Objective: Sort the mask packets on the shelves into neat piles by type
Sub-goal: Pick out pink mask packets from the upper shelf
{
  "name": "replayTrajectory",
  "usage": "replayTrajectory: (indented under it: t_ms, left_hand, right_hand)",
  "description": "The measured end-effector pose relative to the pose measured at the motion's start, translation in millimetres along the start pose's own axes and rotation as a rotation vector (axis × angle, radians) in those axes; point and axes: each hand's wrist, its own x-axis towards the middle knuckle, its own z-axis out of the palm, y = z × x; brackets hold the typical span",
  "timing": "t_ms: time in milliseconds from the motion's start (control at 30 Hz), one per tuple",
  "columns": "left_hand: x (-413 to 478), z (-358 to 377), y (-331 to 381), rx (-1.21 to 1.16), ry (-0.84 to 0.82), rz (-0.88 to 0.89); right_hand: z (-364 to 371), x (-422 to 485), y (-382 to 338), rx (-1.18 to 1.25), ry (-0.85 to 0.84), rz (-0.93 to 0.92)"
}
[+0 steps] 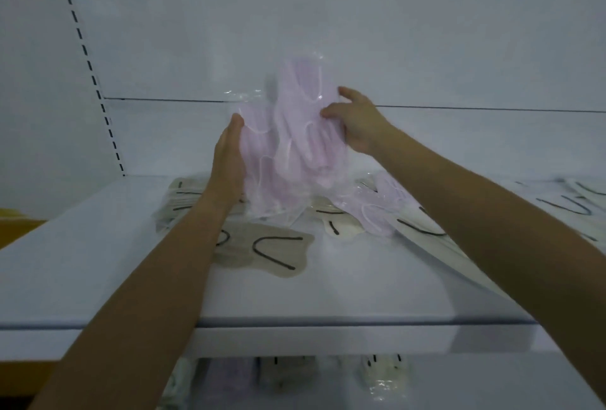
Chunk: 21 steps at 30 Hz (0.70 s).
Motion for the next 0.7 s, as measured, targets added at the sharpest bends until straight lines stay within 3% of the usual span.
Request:
replayTrajectory:
  t_ms: [67,133,233,300,367,567,700]
  left_hand:
    - [-3.1,2.9,-1.0,-0.098,-0.135,-0.034]
    - [-9.7,5.1,-0.1,0.015,-0.180,-0.023]
    - [-7.7,0.0,-5.0,0.102,-0.114,0.035]
    - [-4.0,-4.5,-3.8,0.077,-0.046,0.053]
    - [-1.2,-7.7,-3.5,0.062,0.010,0.083]
    - [-3.1,-0.7,-3.4,0.006,0.044,0.139]
    - [-6.8,6.6,-8.6,0.051,-0.020,0.133]
  right_hand:
    - [16.3,-12.6,25.8,-0.125,0.027,0.061]
    - [27.4,-21.2,44.0,-0.192,0.038,0.080]
    - [22.8,-26.0,35.3,-0.356,0.048,-0.027]
    - [5.0,-35.7,13.8,-0.622,0.019,-0.140]
    - [-23.4,-54.5,-4.4,-0.886,-0.060,-0.139]
    - [-117.8,-127.1,1.9,-1.519,-0.305,0.375]
    - [-156.1,-138.0,12.0,-1.667,-0.160,0.506]
